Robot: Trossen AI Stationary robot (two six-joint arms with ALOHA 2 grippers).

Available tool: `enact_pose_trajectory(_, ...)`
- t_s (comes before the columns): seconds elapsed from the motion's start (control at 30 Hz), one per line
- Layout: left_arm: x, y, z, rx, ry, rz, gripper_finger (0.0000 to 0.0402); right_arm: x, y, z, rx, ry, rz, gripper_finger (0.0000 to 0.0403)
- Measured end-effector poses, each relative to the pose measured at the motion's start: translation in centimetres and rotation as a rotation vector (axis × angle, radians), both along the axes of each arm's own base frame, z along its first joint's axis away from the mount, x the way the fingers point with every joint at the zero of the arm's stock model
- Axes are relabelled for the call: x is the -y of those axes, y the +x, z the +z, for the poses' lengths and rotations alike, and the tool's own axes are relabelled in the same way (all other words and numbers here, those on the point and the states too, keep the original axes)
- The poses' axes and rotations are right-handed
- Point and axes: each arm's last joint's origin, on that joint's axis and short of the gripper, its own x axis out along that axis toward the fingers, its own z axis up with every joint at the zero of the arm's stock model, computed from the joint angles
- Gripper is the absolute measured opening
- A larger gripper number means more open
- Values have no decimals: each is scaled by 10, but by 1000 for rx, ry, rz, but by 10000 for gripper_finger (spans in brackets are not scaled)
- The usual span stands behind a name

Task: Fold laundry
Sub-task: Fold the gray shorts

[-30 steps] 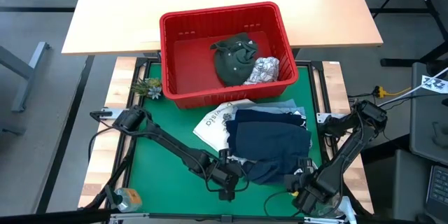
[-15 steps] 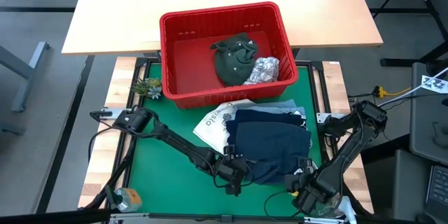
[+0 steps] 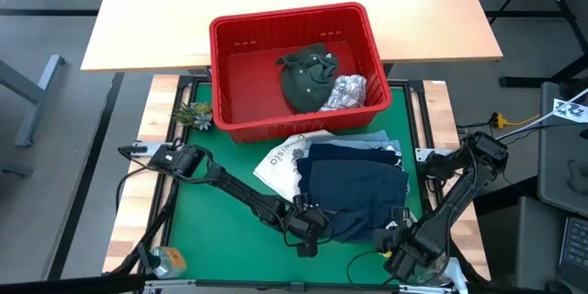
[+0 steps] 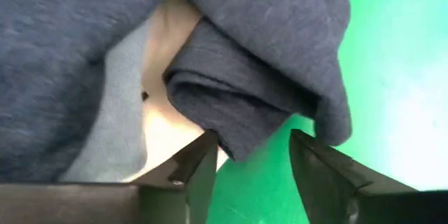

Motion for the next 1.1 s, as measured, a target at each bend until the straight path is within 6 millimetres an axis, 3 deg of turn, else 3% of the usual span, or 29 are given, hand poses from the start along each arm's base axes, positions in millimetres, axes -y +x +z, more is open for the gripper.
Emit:
enact_pose_trajectory(0.23,2,0,0,0,-16,-5,66,0,0,0,0,0,0,12)
enact_pose_trajectory(0.37,4,-1,0,-34,-113,-13,9,0,-1,0,-22,12,0,11)
enact_pose_trajectory(0.7,16,-7,9,-210,-534,-137,4,-2,-2,0,-77,60,18,10)
enact_pose_trajectory(0.9,26,-12,9,-193,-494,-149,20,-2,-2,0,-76,62,20,10)
enact_pose_trajectory(1.1,33,-14,10,-174,-471,-176,81,-2,-2,0,-78,60,20,11)
